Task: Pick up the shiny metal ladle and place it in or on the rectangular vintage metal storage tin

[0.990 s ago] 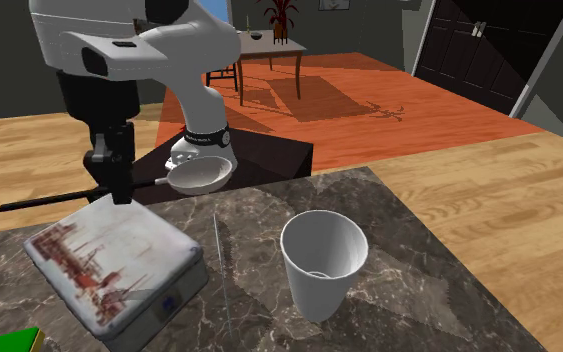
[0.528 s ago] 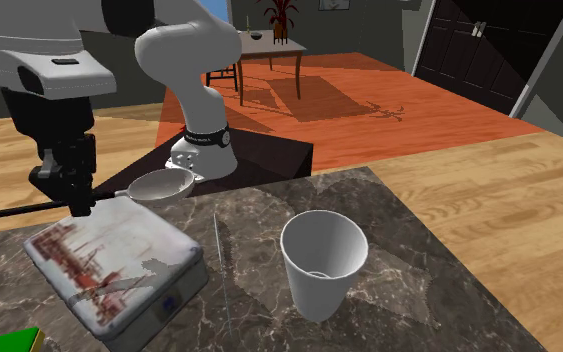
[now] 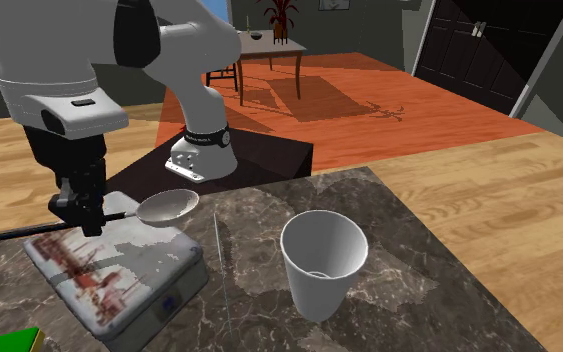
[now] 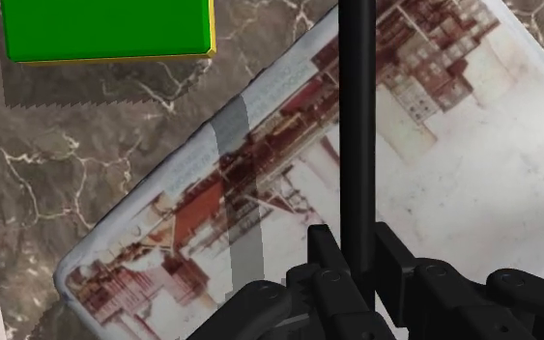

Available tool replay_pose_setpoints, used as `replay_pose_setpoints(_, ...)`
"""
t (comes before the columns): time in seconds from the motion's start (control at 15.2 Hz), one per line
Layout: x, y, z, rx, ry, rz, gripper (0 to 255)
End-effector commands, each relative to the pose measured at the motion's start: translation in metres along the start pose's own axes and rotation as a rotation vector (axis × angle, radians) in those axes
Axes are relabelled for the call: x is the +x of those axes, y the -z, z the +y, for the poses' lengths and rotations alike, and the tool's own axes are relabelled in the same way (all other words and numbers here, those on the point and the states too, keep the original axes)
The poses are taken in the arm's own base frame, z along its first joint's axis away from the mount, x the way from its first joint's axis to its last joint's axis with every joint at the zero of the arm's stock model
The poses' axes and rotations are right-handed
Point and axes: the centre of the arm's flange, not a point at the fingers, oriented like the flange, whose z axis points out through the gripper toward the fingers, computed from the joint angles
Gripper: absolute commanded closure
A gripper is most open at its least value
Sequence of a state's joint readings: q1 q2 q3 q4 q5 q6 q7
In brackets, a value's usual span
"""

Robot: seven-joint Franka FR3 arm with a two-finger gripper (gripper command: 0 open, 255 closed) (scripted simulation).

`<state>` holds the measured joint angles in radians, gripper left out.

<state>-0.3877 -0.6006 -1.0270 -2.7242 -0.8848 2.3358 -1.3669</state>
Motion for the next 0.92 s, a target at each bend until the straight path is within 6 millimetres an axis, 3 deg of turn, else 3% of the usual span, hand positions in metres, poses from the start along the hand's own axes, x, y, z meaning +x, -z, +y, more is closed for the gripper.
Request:
replay_pose_setpoints(0.0, 0.002, -0.011, -0.001, -0.001, 0.0, 0.0, 255)
replay_pose_setpoints(0.13, 0.003, -0.021, -0.002, -0.001, 0.0, 0.0, 255)
replay_pose_setpoints(0.66, 0.003, -0.022, -0.003, -0.001, 0.0, 0.0, 255)
replay_pose_setpoints(0.73, 0.003, -0.022, -0.002, -0.001, 0.0, 0.0, 0)
replay_pose_setpoints(0.86, 0.003, -0.022, -0.002, -0.001, 0.0, 0.0, 0)
